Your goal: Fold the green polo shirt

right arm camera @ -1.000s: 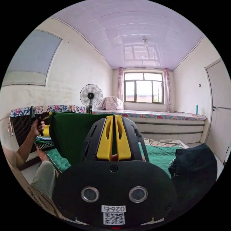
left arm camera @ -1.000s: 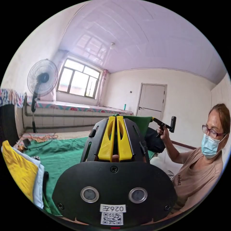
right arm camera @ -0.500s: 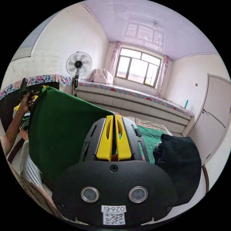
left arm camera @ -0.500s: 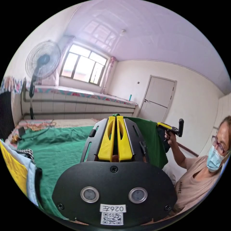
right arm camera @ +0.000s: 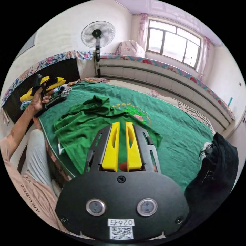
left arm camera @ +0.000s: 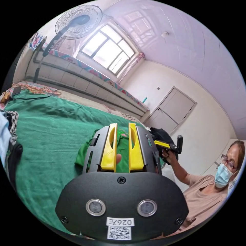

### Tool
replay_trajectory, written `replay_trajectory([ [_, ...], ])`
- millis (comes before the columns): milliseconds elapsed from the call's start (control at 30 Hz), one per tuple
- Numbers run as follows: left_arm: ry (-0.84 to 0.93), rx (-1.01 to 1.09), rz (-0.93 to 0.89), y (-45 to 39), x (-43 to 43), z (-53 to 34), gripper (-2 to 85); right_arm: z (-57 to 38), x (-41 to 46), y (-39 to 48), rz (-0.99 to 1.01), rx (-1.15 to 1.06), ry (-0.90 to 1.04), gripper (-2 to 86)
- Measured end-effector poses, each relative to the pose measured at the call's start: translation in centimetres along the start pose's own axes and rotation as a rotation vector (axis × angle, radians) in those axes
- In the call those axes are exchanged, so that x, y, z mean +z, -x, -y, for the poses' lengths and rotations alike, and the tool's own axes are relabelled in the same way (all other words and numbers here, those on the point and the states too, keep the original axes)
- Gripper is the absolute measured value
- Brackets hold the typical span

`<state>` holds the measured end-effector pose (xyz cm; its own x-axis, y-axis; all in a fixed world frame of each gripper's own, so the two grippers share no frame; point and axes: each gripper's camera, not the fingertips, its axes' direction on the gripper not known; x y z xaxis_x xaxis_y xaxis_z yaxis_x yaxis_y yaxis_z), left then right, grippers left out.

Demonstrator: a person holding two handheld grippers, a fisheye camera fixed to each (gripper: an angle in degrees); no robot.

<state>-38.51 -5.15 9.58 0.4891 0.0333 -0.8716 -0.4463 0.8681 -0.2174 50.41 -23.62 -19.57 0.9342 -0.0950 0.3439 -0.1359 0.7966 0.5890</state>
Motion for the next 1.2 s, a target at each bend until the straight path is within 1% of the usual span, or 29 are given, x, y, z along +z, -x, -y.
replay_trajectory([
  [33, 0.013, 0.0, 0.017, -0.1, -0.6, -0.3, 6.3, 0.5, 0.6, 1.3, 0.037, -0.029, 0.002, 1.6],
  [100, 0.053, 0.004, 0.096, -0.7, -2.8, -1.6, 5.9, 2.5, 3.4, 6.8, 0.178, -0.137, 0.02, 1.6],
  [133, 0.066, 0.001, 0.124, -0.8, -3.3, -1.9, 5.8, 3.0, 4.2, 8.2, 0.204, -0.157, 0.026, 1.6],
  [200, 0.088, -0.001, 0.196, -1.0, -4.8, -2.9, 5.8, 4.7, 7.8, 13.7, 0.297, -0.23, 0.053, 1.6],
  [300, 0.097, -0.02, 0.206, -0.8, -5.9, -3.6, 5.8, 6.4, 12.5, 20.4, 0.347, -0.316, 0.091, 1.6],
  [467, 0.102, -0.025, 0.204, -0.6, -6.3, -3.5, 6.7, 8.3, 18.1, 29.3, 0.369, -0.406, 0.098, 1.6],
  [533, 0.108, -0.03, 0.223, -0.3, -6.2, -3.2, 7.5, 8.5, 20.2, 32.3, 0.312, -0.452, 0.12, 1.6],
  [633, 0.122, -0.066, 0.214, 0.8, -6.0, -2.7, 8.5, 8.1, 24.8, 34.9, 0.16, -0.521, 0.245, 1.6],
  [667, 0.127, -0.082, 0.208, 1.2, -6.0, -2.4, 9.1, 7.8, 25.6, 34.4, 0.11, -0.513, 0.251, 1.6],
  [733, 0.134, -0.096, 0.213, 1.7, -6.1, -2.0, 9.8, 7.7, 25.0, 31.6, 0.122, -0.433, 0.223, 1.6],
  [833, 0.172, -0.107, 0.245, 2.3, -5.6, -0.5, 12.5, 7.5, 21.5, 24.0, 0.18, -0.259, 0.133, 1.6],
  [900, 0.224, -0.112, 0.273, 2.8, -4.4, 1.0, 14.3, 7.1, 18.0, 16.2, 0.308, -0.089, 0.065, 1.6],
  [933, 0.238, -0.111, 0.282, 2.8, -4.0, 1.4, 14.8, 6.9, 17.3, 14.2, 0.342, -0.051, 0.054, 1.6],
  [1000, 0.3, -0.098, 0.34, 2.7, -2.1, 2.9, 16.9, 5.6, 14.4, 7.5, 0.422, 0.054, 0.013, 1.6],
  [1100, 0.386, -0.072, 0.424, 2.1, 0.7, 4.6, 19.8, 3.1, 10.4, 0.9, 0.387, 0.131, -0.043, 1.6],
  [1133, 0.406, -0.062, 0.436, 1.9, 1.3, 4.8, 20.0, 2.5, 9.4, -0.4, 0.371, 0.145, -0.058, 1.6],
  [1200, 0.503, -0.028, 0.461, 1.0, 4.0, 5.6, 19.8, -0.2, 5.5, -5.2, 0.303, 0.203, -0.119, 1.6],
])
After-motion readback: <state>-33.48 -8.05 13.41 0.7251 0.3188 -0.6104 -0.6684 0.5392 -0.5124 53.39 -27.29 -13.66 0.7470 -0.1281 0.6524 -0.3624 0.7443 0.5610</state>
